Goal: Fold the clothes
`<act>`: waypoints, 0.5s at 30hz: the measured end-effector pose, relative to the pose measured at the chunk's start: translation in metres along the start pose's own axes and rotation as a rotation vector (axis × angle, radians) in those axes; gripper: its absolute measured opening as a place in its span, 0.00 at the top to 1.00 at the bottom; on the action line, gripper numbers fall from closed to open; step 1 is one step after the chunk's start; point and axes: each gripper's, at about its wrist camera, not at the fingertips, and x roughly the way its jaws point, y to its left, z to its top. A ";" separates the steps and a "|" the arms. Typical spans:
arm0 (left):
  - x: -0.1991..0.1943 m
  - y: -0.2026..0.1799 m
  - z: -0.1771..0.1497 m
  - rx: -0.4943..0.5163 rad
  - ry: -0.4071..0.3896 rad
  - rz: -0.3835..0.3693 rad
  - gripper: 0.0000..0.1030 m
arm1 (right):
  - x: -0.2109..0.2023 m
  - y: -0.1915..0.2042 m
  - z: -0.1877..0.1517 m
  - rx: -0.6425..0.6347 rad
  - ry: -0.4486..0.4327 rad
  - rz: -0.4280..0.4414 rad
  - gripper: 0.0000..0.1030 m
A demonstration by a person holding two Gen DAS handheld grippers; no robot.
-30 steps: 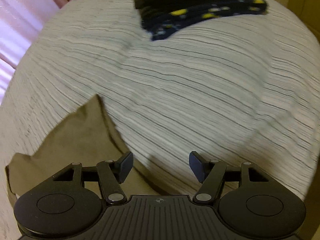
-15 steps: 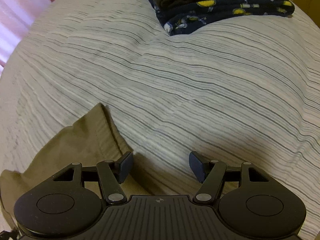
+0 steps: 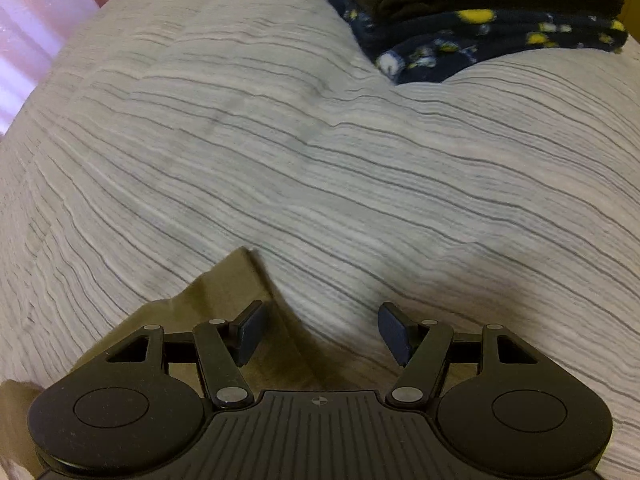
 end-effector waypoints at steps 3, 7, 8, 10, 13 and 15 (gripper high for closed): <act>0.026 0.021 -0.030 -0.079 0.064 0.002 0.79 | -0.001 -0.001 -0.002 -0.009 0.000 0.006 0.36; 0.051 0.012 -0.031 -0.060 0.004 -0.024 0.79 | -0.007 -0.007 -0.001 -0.006 0.003 -0.002 0.36; 0.056 0.008 -0.028 -0.025 -0.008 -0.019 0.99 | -0.009 -0.009 -0.001 -0.005 0.000 -0.006 0.36; 0.056 -0.008 -0.018 0.076 -0.040 -0.003 0.99 | -0.012 -0.012 -0.004 -0.008 -0.007 -0.012 0.36; 0.015 -0.019 -0.010 0.203 -0.128 -0.032 0.99 | -0.017 -0.017 -0.008 -0.008 -0.017 -0.020 0.36; -0.027 -0.014 -0.011 0.262 -0.194 -0.037 0.99 | -0.019 -0.019 -0.010 0.001 -0.025 -0.016 0.36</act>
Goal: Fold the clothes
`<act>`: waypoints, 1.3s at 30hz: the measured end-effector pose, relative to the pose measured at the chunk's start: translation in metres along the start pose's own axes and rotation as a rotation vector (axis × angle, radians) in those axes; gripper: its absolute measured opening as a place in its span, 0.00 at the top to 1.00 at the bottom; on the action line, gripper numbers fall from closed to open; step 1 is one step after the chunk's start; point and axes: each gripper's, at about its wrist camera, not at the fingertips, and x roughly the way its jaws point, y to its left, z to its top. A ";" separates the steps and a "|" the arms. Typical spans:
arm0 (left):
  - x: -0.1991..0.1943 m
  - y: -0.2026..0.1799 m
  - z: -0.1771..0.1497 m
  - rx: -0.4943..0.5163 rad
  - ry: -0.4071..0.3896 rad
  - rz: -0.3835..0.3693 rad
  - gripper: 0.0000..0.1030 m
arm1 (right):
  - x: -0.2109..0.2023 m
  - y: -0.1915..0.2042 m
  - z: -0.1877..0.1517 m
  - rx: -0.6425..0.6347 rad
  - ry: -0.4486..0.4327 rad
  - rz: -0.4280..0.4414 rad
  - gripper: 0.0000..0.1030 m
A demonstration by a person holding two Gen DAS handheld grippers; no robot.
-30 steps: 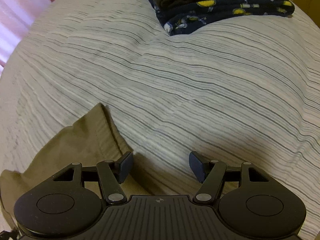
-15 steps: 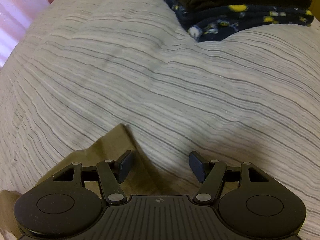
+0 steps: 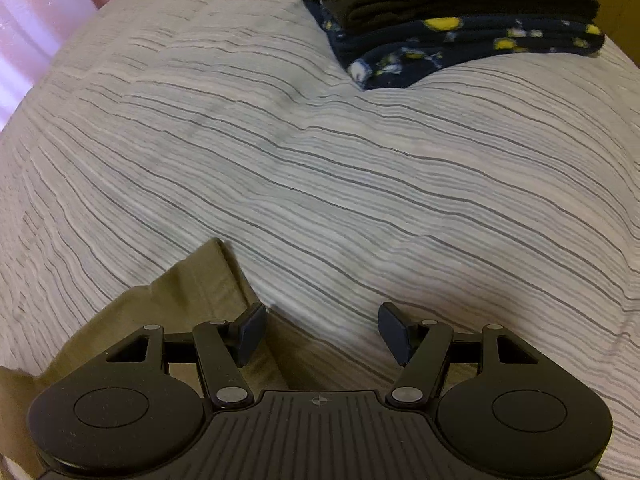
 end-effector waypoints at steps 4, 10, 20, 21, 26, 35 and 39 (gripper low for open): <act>-0.070 0.038 -0.002 0.021 -0.072 0.067 0.98 | -0.002 0.000 -0.003 0.004 -0.010 0.010 0.36; -0.096 0.115 -0.068 0.024 0.052 0.246 0.96 | 0.004 0.007 -0.006 -0.083 -0.016 0.020 0.36; -0.135 0.108 -0.086 -0.086 0.084 0.299 0.91 | 0.000 0.022 0.014 -0.288 -0.031 0.298 0.36; -0.145 0.106 -0.086 -0.099 0.084 0.299 0.91 | 0.006 0.024 0.017 -0.306 -0.015 0.333 0.36; -0.206 0.099 -0.107 -0.227 0.120 0.297 0.92 | 0.048 0.038 0.030 -0.413 0.066 0.446 0.37; -0.264 0.065 -0.165 -0.277 0.155 0.282 0.92 | 0.053 0.044 0.053 -0.503 -0.011 0.528 0.89; -0.278 0.050 -0.181 -0.289 0.170 0.277 0.92 | 0.069 0.048 0.051 -0.530 0.076 0.474 0.84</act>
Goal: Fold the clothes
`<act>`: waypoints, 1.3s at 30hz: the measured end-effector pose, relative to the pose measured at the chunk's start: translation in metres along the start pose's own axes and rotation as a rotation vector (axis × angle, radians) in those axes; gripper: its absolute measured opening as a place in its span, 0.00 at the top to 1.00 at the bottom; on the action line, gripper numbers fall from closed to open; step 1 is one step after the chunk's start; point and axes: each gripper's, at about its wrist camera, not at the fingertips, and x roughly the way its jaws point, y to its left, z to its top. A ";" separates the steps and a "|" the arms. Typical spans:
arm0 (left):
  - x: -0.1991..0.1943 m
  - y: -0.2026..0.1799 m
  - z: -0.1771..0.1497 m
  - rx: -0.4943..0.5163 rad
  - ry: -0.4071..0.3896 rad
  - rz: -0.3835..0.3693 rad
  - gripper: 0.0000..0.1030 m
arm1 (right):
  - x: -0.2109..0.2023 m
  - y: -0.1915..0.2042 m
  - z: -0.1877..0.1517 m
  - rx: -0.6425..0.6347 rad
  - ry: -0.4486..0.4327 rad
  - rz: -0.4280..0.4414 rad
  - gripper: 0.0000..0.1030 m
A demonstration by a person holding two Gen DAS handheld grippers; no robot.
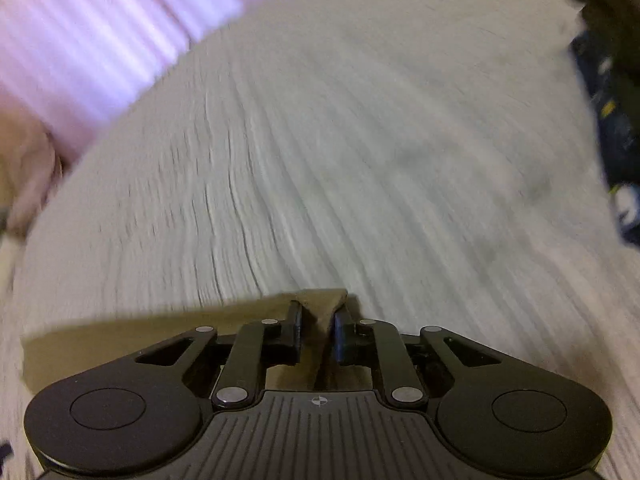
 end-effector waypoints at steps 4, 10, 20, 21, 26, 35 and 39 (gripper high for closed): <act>-0.023 -0.007 -0.014 0.010 0.000 -0.030 0.92 | -0.038 -0.008 -0.007 0.084 -0.056 0.056 0.52; -0.042 -0.009 -0.039 -0.016 0.062 -0.098 0.92 | -0.093 -0.013 -0.056 -0.002 0.089 0.266 0.57; -0.048 -0.009 -0.077 -0.008 0.142 -0.111 0.92 | -0.062 -0.009 -0.078 -0.096 0.144 0.292 0.70; -0.049 -0.009 -0.079 -0.010 0.145 -0.111 0.92 | -0.059 -0.012 -0.077 -0.087 0.154 0.306 0.70; -0.053 -0.008 -0.086 -0.015 0.146 -0.112 0.92 | -0.063 -0.018 -0.070 -0.079 0.122 0.336 0.99; -0.055 0.000 -0.094 -0.014 0.141 -0.085 0.92 | -0.058 -0.032 -0.080 0.017 0.037 0.165 1.00; -0.058 0.006 -0.094 -0.014 0.134 -0.081 0.92 | -0.075 -0.023 -0.082 0.020 -0.069 0.164 1.00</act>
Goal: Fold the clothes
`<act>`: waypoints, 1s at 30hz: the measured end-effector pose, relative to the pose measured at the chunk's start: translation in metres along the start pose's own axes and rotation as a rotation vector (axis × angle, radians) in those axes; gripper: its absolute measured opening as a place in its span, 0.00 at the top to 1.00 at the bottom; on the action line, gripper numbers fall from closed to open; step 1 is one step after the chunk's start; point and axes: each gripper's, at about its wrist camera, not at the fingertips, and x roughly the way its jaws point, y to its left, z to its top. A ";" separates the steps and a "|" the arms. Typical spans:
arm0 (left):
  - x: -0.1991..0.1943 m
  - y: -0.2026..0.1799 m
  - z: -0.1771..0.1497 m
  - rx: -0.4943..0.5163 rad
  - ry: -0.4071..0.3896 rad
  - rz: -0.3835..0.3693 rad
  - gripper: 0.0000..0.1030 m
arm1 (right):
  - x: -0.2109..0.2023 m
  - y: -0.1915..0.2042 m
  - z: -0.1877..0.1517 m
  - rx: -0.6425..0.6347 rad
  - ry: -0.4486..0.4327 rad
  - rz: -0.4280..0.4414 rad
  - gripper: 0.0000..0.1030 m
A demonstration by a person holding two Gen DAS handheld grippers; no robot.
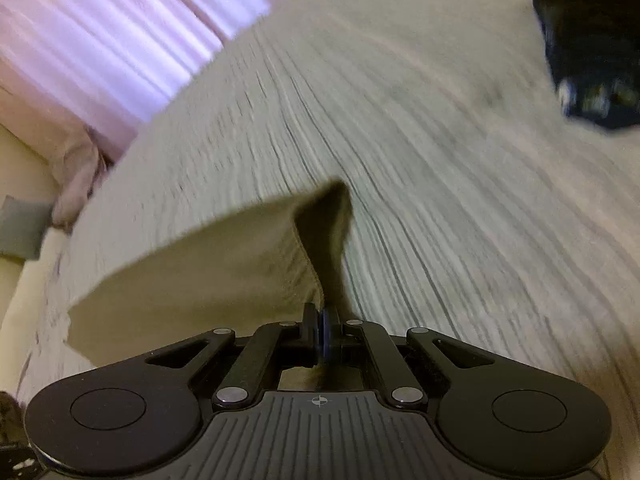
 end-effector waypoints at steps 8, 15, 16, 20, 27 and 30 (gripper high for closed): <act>0.001 0.004 -0.001 0.025 0.029 -0.041 0.92 | -0.011 0.002 0.008 0.081 0.012 -0.096 0.41; -0.016 0.042 -0.003 -0.024 0.052 -0.042 0.92 | -0.111 -0.027 -0.057 0.428 -0.032 -0.041 0.42; -0.022 0.051 -0.003 -0.030 0.050 -0.037 0.92 | -0.116 -0.028 -0.072 0.486 -0.022 -0.017 0.42; -0.055 0.098 -0.001 -0.082 0.014 0.032 0.89 | -0.120 -0.018 -0.115 0.583 0.019 -0.025 0.42; -0.091 0.197 0.024 -0.230 -0.129 0.202 0.76 | -0.093 -0.001 -0.110 0.567 -0.041 -0.086 0.42; -0.081 0.235 0.044 -0.292 -0.189 0.235 0.75 | -0.087 0.003 -0.110 0.553 -0.049 -0.112 0.42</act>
